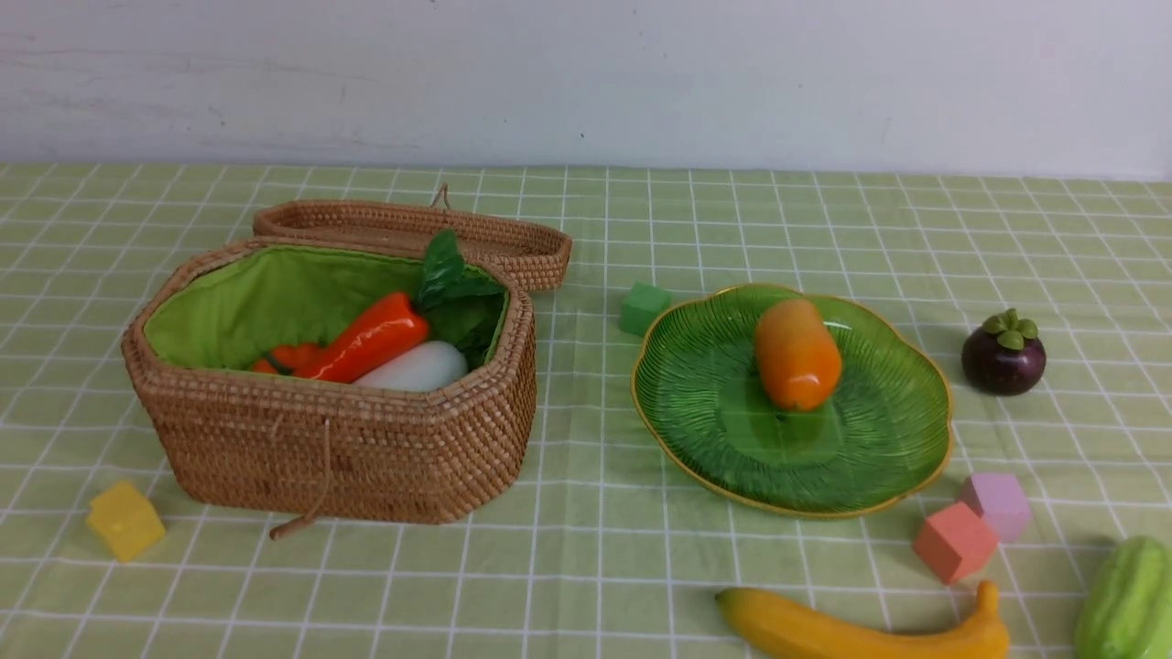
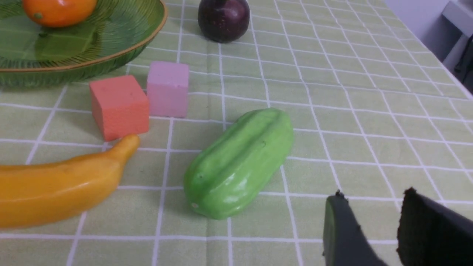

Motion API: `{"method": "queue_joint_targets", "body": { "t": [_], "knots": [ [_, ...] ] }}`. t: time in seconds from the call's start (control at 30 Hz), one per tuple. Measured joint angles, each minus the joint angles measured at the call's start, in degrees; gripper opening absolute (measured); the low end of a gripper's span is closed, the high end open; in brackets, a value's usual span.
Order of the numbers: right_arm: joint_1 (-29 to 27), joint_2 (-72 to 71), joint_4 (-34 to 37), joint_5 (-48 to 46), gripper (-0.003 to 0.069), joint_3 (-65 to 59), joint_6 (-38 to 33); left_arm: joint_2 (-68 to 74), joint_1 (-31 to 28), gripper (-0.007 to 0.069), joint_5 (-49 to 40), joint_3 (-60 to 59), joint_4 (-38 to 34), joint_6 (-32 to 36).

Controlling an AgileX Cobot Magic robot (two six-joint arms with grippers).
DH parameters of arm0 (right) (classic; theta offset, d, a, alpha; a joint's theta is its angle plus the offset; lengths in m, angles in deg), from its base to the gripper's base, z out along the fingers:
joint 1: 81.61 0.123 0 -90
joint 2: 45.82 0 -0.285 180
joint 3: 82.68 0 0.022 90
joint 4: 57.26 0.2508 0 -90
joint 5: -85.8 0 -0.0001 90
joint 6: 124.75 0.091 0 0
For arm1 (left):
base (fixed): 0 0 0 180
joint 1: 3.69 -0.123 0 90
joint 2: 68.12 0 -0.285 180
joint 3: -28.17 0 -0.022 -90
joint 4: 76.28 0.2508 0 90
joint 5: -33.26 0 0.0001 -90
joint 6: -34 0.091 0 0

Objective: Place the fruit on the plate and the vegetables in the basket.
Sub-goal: Use the right arm to grab a banana and put it into the right plate

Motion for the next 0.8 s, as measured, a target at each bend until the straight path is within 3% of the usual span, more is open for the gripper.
{"method": "queue_joint_targets", "body": {
  "t": [0.17, 0.53, 0.67, 0.8],
  "knots": [
    [0.0, 0.0, -1.53, 1.58, 0.0241, -0.26, 0.0, 0.0, 0.0, 0.0013, 0.0, 0.0, 0.0, 0.0],
    [0.0, 0.0, -1.7, 18.05, 0.0241, -0.71, -0.3, 0.0, 0.0, 0.0017, 0.0, 0.0, 0.0, 0.0],
    [0.0, 0.0, -11.16, 20.59, 0.0241, -0.71, -7.21, 0.0, 0.0, 0.0017, 0.0, 0.0, 0.0, 0.0],
    [0.0, 0.0, -18.84, 24.13, 0.0241, -0.71, -9.76, 0.0, 0.0, 0.0017, 0.0, 0.0, 0.0, 0.0]
  ]
}}
